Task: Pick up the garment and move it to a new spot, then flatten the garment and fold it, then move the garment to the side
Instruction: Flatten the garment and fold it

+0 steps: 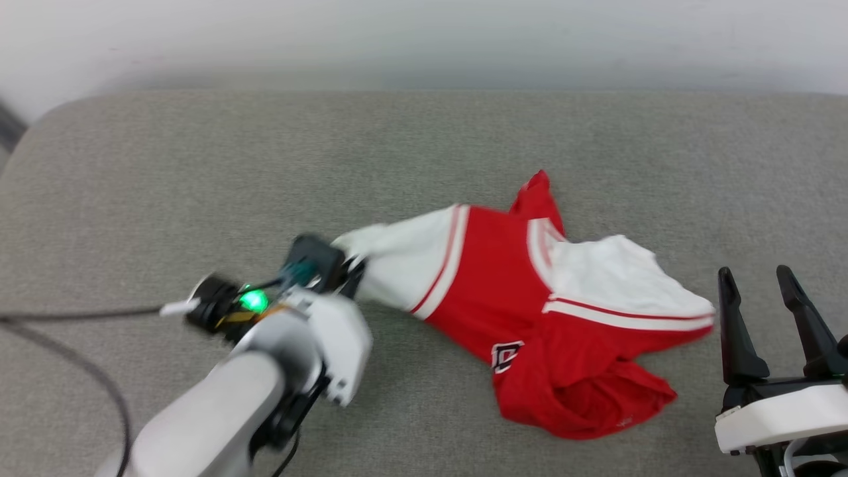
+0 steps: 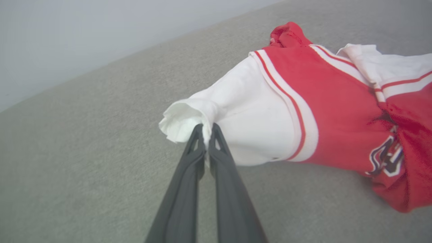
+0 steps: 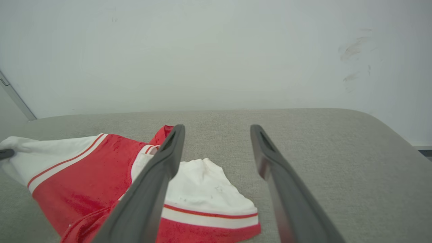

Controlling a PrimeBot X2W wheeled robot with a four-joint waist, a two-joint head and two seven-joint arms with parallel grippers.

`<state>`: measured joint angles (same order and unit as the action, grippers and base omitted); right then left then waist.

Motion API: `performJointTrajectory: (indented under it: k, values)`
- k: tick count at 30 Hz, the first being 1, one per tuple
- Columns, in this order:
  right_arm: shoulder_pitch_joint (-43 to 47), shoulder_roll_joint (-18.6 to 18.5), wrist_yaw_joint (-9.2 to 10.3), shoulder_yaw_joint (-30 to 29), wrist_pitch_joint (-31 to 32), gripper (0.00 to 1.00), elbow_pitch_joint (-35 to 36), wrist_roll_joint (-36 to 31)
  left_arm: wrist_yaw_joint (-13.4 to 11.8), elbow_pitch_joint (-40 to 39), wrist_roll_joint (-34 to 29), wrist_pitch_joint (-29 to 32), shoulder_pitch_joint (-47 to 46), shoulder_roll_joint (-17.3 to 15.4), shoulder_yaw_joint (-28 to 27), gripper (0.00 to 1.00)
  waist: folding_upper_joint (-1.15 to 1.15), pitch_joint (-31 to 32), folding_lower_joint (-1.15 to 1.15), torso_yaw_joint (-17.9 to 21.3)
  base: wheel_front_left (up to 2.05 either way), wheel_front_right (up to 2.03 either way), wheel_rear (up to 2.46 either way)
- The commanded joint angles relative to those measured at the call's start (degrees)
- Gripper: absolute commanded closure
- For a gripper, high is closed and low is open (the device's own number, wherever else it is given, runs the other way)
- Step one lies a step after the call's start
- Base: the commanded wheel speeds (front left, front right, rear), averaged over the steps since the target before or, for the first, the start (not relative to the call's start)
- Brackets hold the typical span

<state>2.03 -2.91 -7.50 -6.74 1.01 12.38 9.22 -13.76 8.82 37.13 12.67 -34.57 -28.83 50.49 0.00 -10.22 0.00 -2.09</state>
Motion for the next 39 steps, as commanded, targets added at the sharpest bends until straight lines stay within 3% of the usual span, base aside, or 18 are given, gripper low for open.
performJointTrajectory:
  k: [1, 5, 9, 10, 11, 12, 13, 25, 34, 39]
  values:
    - [0.53, 0.04, 0.02, -0.09, 0.06, 0.00, 0.32, 0.62, -1.66, -1.68, 1.15, -0.13, 3.35, -1.53, -0.81, 1.00, 0.00, 0.69, 0.00, -1.07, 0.00, 0.00, 0.00]
    - [1.04, 0.05, 0.02, 0.07, 0.41, 0.00, 0.59, 0.72, -5.72, -4.96, 5.65, 0.29, 12.57, -5.05, -3.01, 1.00, 0.00, 0.95, 0.00, -1.81, 0.00, 0.00, 0.00]
    - [0.96, 0.05, 0.02, 0.37, 0.65, 0.00, 0.53, 0.71, -6.83, -3.81, 11.00, -1.10, 19.49, -4.14, -4.82, 1.00, 0.00, 1.07, 0.00, -2.03, 0.00, 0.00, 0.00]
    - [0.94, 0.05, 0.02, 0.45, 0.72, 0.00, 0.52, 0.72, -6.79, -3.19, 11.73, -1.86, 20.38, -3.57, -5.20, 0.80, 0.00, 1.09, 0.00, -1.98, 0.00, 0.00, 0.00]
    - [0.94, 0.04, 0.02, 0.50, 0.76, 0.00, 0.53, 0.79, -6.57, -2.55, 12.40, -2.60, 20.92, -3.00, -5.54, 0.47, 0.00, 1.11, 0.00, -1.96, 0.00, 0.00, 0.00]
    - [0.94, 0.04, 0.02, 0.50, 0.76, 0.00, 0.53, 0.79, -6.57, -2.55, 12.40, -2.60, 20.92, -3.00, -5.54, 0.47, 0.00, 1.11, 0.00, -1.96, 0.00, 0.00, 0.00]
    - [1.14, 0.05, 0.02, 0.48, 0.89, 0.00, 0.51, 0.82, -6.43, -1.81, 12.80, -5.00, 21.14, -1.62, -6.36, 0.00, 0.00, 1.32, 0.00, -1.97, 0.00, 0.00, 0.00]
    - [2.56, 0.05, 0.02, 0.48, 3.86, 0.00, -0.82, 1.42, -6.12, -2.65, 4.87, -25.23, 16.23, 0.98, -11.14, 0.00, 0.00, 4.37, 0.00, -1.30, 0.00, 0.00, 0.00]
    - [-1.37, 0.07, 0.02, 1.63, 11.08, 0.00, -6.28, 3.38, -6.60, -5.25, -0.90, -27.82, 16.72, 3.01, -13.24, 0.00, 0.00, 4.85, 0.00, -2.85, 0.00, 0.00, 0.00]
    - [-9.25, -1.18, 0.02, 6.31, 20.06, 0.00, -12.67, 5.08, -6.01, -6.20, -2.71, -27.92, 15.73, 4.15, -13.09, 0.00, 0.00, 2.56, 0.00, -5.21, 0.00, 0.00, 0.00]
